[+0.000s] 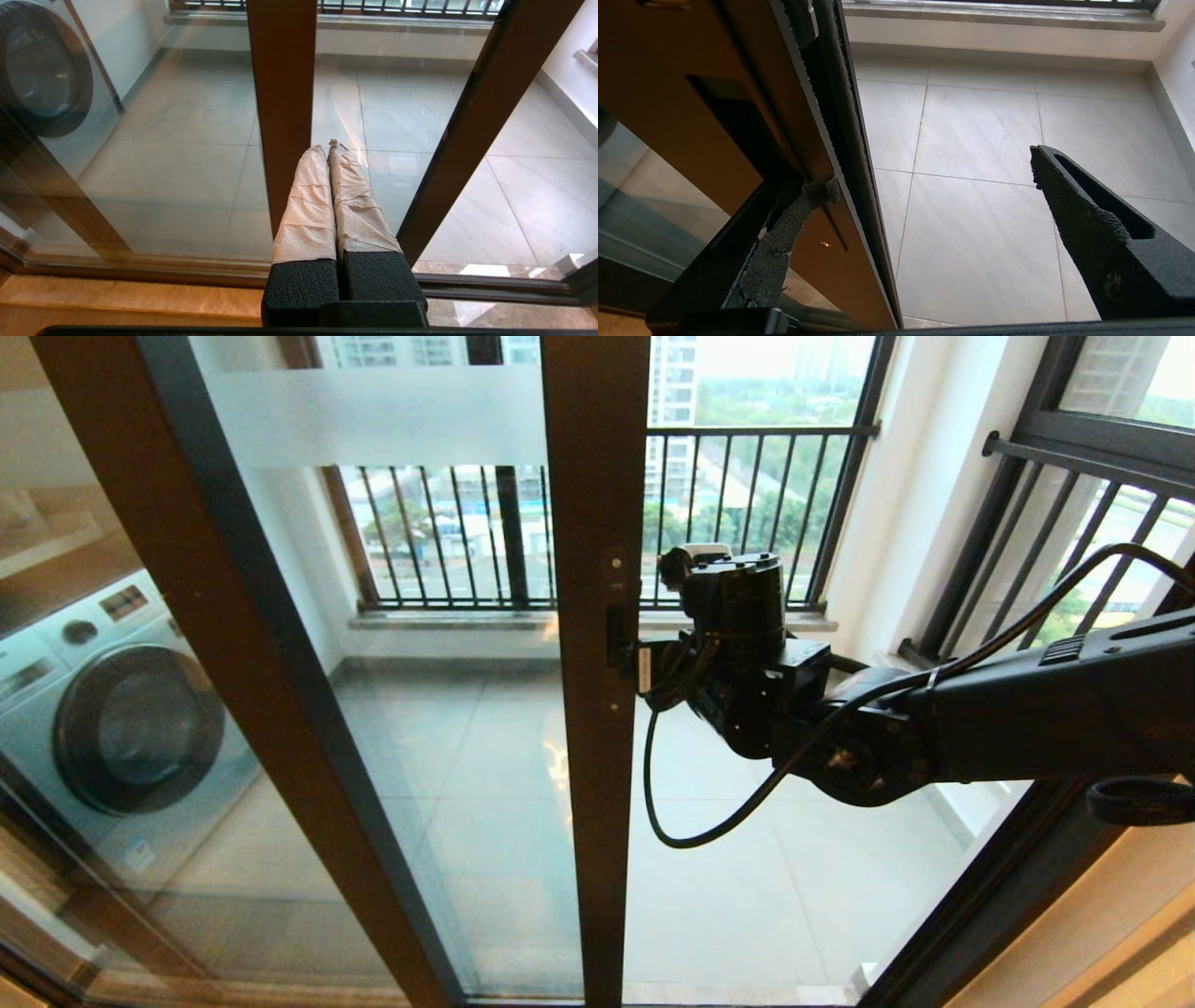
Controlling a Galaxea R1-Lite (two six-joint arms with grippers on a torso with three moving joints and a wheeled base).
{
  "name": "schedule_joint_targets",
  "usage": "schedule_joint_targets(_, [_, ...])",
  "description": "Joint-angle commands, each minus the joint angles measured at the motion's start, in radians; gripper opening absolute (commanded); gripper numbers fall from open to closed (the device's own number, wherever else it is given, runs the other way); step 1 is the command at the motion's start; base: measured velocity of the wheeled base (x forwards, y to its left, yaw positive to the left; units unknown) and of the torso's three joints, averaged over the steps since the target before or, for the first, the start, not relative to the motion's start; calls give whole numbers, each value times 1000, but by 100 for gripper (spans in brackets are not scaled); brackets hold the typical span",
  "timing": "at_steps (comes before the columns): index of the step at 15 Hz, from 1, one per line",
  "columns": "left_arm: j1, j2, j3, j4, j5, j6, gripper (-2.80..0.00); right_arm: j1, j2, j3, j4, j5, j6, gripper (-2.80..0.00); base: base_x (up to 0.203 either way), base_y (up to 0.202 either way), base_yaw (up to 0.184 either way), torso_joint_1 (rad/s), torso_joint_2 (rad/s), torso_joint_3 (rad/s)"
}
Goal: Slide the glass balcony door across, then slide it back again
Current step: Close the slid door
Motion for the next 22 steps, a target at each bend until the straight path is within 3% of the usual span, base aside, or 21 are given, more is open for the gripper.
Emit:
schedule_joint_targets(1, [0,2,1,0,1,-1,-280,-1,4,0,-2,-5,1,0,0,0,0,0,0,0])
schedule_joint_targets(22, [0,2,0,0,1,-2,-280,-73,-15,31,1,-5,-38,0,0,0,0,0,0,0])
